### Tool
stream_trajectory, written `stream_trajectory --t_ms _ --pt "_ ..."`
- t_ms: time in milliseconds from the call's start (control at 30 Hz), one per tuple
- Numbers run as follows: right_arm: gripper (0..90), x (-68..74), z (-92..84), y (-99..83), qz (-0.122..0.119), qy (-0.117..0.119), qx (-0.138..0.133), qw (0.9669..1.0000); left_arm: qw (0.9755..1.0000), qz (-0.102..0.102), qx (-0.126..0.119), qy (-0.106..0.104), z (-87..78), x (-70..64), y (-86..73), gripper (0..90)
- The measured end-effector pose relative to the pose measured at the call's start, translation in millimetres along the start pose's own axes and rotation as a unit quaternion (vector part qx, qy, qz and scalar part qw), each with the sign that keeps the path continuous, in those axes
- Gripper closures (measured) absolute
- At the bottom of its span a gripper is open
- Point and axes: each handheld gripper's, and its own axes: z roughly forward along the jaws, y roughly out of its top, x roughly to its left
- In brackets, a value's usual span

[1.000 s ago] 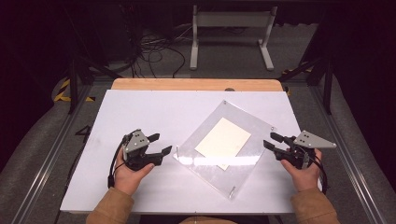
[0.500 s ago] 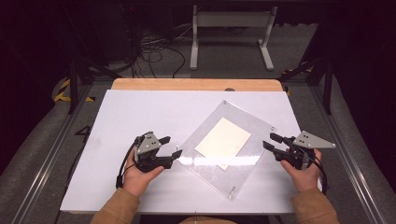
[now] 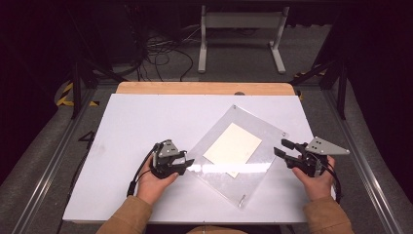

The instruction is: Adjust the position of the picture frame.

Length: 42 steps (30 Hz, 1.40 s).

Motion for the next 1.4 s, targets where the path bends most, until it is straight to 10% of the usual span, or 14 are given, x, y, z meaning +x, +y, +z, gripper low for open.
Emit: stream_trajectory --t_ms 200,733,1400 --pt "53.1 0.0 0.1 -0.3 0.000 0.000 0.000 1.0000 0.9997 0.011 0.010 0.021 -1.3 0.4 0.0 84.3" --pt "53.1 3.3 -5.6 -0.6 0.000 -0.001 -0.001 1.0000 0.9997 0.007 -0.010 0.023 -18.8 15.7 14.8 85.1" --pt "55.1 13.6 -19.3 -2.8 -0.001 0.004 0.006 1.0000 0.9930 -0.078 -0.007 0.088 7.7 72.2 23.6 84.4"
